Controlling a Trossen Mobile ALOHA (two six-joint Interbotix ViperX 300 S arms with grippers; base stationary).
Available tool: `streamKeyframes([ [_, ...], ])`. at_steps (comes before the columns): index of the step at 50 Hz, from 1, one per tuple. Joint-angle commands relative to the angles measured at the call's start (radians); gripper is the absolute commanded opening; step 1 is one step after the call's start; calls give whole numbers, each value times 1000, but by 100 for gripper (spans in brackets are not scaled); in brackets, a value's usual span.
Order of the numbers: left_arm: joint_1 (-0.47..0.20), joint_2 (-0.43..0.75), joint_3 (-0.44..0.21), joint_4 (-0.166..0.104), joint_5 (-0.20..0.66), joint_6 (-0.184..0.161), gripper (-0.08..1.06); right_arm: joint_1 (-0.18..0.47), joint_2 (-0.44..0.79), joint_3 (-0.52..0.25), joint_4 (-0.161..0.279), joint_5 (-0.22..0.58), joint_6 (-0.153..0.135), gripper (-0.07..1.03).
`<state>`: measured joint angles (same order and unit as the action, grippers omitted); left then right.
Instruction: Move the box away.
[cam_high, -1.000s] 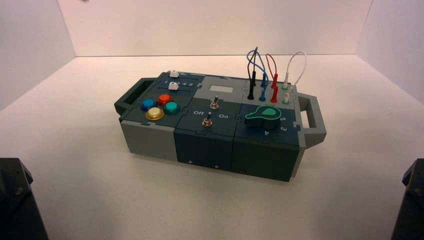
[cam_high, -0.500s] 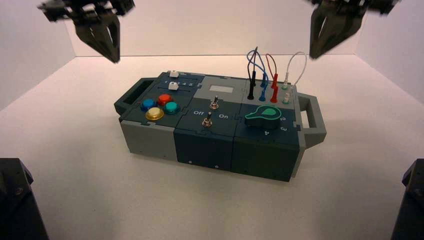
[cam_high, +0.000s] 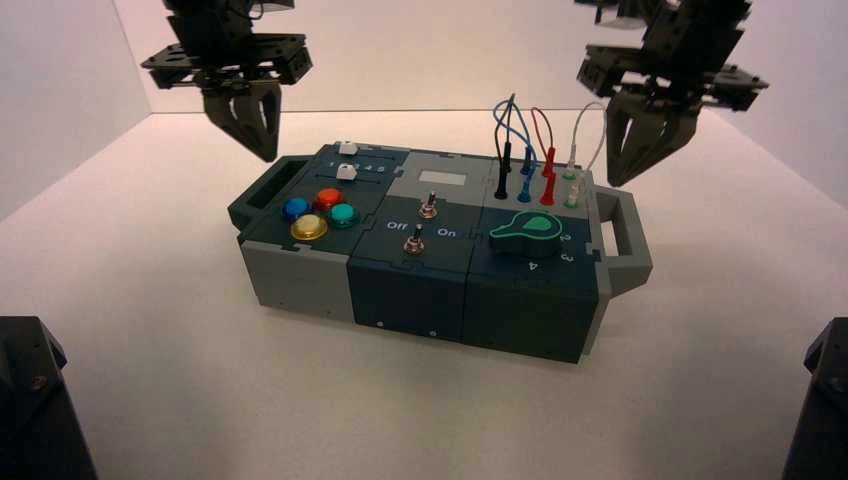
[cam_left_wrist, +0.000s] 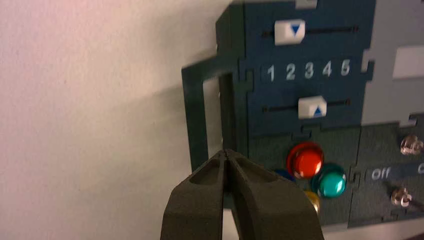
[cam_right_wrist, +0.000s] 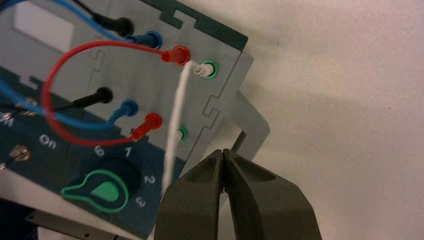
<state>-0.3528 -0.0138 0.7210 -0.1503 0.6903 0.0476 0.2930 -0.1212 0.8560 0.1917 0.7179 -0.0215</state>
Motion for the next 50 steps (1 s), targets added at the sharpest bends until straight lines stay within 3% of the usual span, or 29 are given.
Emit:
streamKeyframes([
  [1, -5, 14, -58, -3, -11, 9, -3, 2, 34, -23, 5, -18, 3, -2],
  [29, -44, 183, -160, 3, -11, 18, -3, -3, 176, -74, -26, -49, 6, -2],
  [41, -40, 258, -236, 28, -8, 18, -3, -9, 244, -110, -43, -72, 6, -2],
  [50, -38, 242, -256, 58, 77, 18, -3, -12, 238, -110, -57, -66, 6, -2],
])
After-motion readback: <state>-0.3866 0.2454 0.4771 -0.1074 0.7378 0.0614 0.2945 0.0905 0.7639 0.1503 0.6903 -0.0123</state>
